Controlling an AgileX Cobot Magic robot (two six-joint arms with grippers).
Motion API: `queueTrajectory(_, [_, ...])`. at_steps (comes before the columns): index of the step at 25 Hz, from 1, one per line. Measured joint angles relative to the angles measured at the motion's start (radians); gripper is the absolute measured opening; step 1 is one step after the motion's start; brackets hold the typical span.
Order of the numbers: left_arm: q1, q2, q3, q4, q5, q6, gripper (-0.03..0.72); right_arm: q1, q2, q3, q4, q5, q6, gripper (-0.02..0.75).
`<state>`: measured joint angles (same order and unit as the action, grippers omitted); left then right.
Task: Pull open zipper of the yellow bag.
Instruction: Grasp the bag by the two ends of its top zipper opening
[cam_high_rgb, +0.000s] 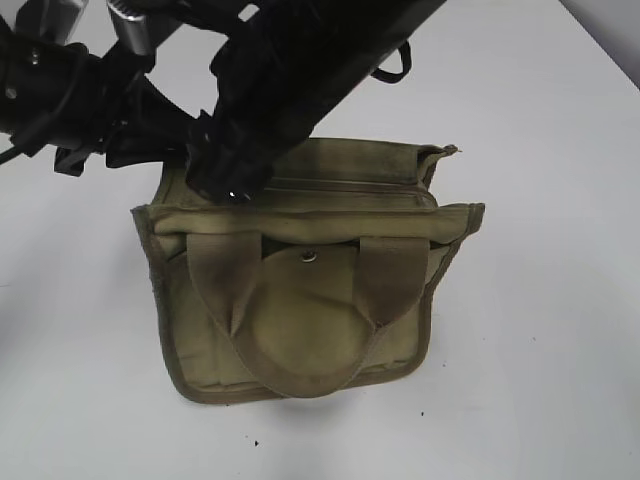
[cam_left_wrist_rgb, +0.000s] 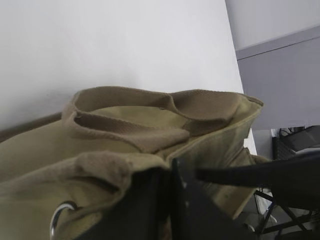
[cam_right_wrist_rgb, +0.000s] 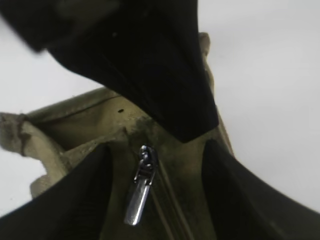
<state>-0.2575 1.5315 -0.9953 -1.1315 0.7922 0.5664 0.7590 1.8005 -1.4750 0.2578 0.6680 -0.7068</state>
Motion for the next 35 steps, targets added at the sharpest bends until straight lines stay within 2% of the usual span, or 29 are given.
queueTrajectory(5, [0.000,0.001,-0.002,0.006,0.005,0.000,0.026,0.000,0.016,-0.003,-0.056,0.034,0.001,0.427])
queueTrajectory(8, [0.000,0.001,-0.002,0.008,0.008,0.000,0.026,0.000,0.028,-0.003,-0.091,0.058,0.002,0.339])
queueTrajectory(15, [0.000,0.004,-0.002,0.014,0.010,0.000,0.025,0.000,0.051,-0.007,-0.093,0.071,0.004,0.128])
queueTrajectory(17, [0.000,0.004,-0.002,0.014,0.012,0.000,0.025,0.000,0.051,-0.007,-0.093,0.081,0.004,0.033])
queueTrajectory(18, [0.000,0.004,-0.002,0.014,0.012,0.000,0.025,0.000,0.051,-0.008,-0.093,0.088,0.005,0.010])
queueTrajectory(22, [0.000,0.004,-0.002,0.014,0.020,0.000,0.025,0.002,0.050,-0.012,-0.099,0.124,0.011,0.002])
queueTrajectory(27, [-0.002,0.004,-0.003,0.007,0.028,0.000,0.025,-0.026,0.015,-0.012,-0.142,0.200,0.110,0.002])
queueTrajectory(35, [-0.002,0.004,-0.010,0.005,0.027,0.000,0.025,-0.216,-0.065,-0.011,-0.159,0.411,0.213,0.002])
